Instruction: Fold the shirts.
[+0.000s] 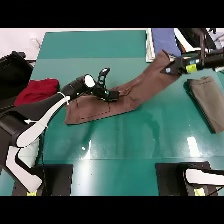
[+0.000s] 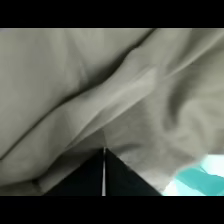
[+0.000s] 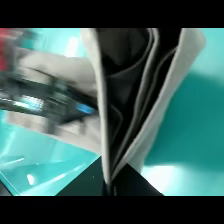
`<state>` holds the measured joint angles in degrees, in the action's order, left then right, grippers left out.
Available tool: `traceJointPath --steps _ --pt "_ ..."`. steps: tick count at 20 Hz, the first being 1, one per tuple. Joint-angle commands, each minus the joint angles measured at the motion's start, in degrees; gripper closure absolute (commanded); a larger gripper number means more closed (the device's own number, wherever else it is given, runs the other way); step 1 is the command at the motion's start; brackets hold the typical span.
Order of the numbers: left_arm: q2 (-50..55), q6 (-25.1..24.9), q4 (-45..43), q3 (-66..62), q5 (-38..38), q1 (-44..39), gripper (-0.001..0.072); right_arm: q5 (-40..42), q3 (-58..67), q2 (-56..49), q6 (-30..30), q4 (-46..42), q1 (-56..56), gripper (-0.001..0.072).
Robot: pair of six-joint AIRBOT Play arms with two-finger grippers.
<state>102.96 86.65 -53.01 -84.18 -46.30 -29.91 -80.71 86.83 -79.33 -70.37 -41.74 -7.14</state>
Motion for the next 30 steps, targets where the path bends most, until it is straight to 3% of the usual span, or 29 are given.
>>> traceJointPath --steps 1,6,12,16,17,18,19,22,23,24,27,29,30 --pt "1.79 0.55 0.0 -0.7 0.11 -0.81 0.0684 0.17 7.08 1.84 -4.61 0.09 6.73 0.0696" --pt "1.73 2.08 -0.72 -1.88 0.9 -0.46 0.0683 2.62 10.67 1.81 -6.8 0.13 14.97 0.0695" --pt "-5.66 1.81 -7.48 -14.97 -10.8 10.69 0.0683 10.84 10.64 -0.85 -7.52 3.3 26.91 0.0695" --pt "-15.3 1.79 -14.29 -23.28 -16.39 22.14 0.0683 24.04 10.69 -9.51 0.5 13.57 41.16 0.0694" --pt "-17.84 1.79 -15.17 -24.33 -16.81 24.65 0.0683 28.35 10.71 -12.41 4.57 17.05 45.05 0.0614" --pt "-20.15 1.79 -15.56 -24.46 -16.74 26.8 0.0683 31.45 11.06 -14.86 7.93 19.61 47.89 0.0402" --pt "-22.21 1.79 -15.78 -24.46 -16.85 28.74 0.0683 32.52 12.63 -17.09 8.52 19.21 49.75 0.0325" --pt "-25.42 1.36 -15.93 -24.46 -18.8 31.76 0.0683 29.03 16.94 -18.38 8.2 10.95 48.57 0.0361" --pt "-25.66 1.29 -16.02 -24.44 -19.61 31.74 0.0683 26.56 16.98 -17.46 6.43 6.08 46.56 0.0407" --pt "-25.59 1.22 -15.93 -24.44 -20.35 31.54 0.0683 24.06 16.72 -16.52 3.63 0.76 44.33 0.0407" --pt "-25.22 0.22 -15.98 -24.44 -20.57 29.2 0.0683 20.06 7.85 -11.41 -3.17 -9.99 35.76 0.0406" --pt "-25.2 -0.15 -16.0 -24.3 -19.85 27.04 0.0683 19.04 -1.22 -8.11 -5.9 -11.32 29.09 0.0406" --pt "-25.16 -0.17 -16.0 -24.3 -19.71 25.99 0.0683 19.5 -5.88 -6.97 -6.27 -10.93 26.29 0.0364"
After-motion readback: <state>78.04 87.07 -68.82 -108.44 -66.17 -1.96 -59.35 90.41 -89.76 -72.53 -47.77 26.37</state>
